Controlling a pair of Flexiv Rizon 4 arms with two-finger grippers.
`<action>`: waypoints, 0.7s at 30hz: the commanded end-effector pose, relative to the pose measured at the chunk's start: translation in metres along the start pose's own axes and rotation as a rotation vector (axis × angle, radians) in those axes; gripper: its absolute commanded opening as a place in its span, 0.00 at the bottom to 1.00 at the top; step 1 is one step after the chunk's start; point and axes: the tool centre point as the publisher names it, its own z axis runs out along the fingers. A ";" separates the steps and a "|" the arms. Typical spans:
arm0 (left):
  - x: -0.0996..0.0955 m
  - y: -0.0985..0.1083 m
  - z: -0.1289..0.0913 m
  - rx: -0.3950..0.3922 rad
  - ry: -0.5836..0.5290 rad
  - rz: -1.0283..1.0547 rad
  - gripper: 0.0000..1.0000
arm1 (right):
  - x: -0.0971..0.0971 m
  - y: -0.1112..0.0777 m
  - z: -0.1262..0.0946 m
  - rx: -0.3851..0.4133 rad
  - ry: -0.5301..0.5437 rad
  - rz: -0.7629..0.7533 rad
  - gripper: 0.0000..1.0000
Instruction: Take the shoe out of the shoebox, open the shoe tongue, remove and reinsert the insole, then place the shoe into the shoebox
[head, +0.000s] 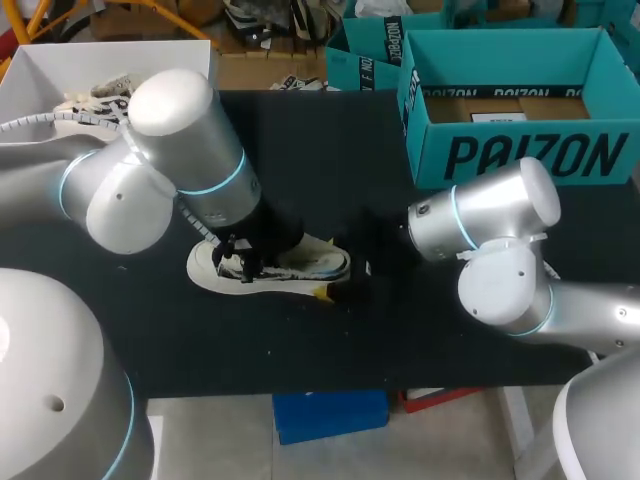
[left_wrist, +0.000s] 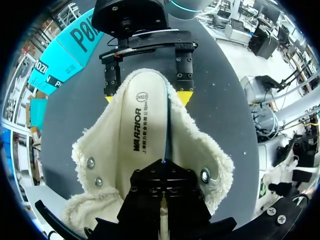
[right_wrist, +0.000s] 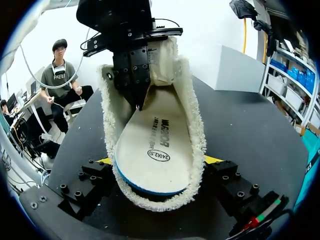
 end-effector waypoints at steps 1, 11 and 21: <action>0.002 0.001 0.001 0.014 0.011 0.001 0.00 | -0.002 -0.001 0.001 -0.002 0.000 0.001 0.00; -0.003 0.006 -0.013 0.102 0.081 -0.051 0.00 | -0.002 -0.001 0.001 -0.002 0.000 0.001 0.00; -0.005 0.002 -0.025 0.163 0.098 -0.062 0.00 | -0.002 -0.001 0.001 -0.002 0.000 0.001 0.00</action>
